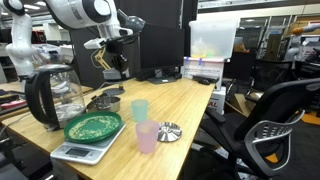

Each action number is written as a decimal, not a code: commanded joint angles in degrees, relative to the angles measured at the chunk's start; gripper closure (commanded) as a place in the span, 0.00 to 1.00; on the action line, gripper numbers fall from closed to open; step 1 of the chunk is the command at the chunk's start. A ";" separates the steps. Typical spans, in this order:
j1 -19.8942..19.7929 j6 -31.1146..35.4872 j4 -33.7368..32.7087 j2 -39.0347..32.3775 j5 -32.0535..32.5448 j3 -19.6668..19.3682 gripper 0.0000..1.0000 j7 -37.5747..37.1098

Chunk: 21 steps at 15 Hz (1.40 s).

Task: Move the gray bowl to the right of the silver pot

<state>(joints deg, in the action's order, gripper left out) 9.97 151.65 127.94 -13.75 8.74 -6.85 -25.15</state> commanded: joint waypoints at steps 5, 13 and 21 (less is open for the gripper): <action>-1.12 -0.10 -0.07 0.05 0.34 1.01 0.98 -0.17; -1.62 -0.40 -7.57 -9.06 1.15 -6.32 0.99 -12.17; -2.01 -2.25 -9.94 -15.81 -0.82 -6.40 0.99 -12.76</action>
<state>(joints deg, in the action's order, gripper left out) 7.74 151.32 119.78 -27.86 8.48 -13.36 -37.42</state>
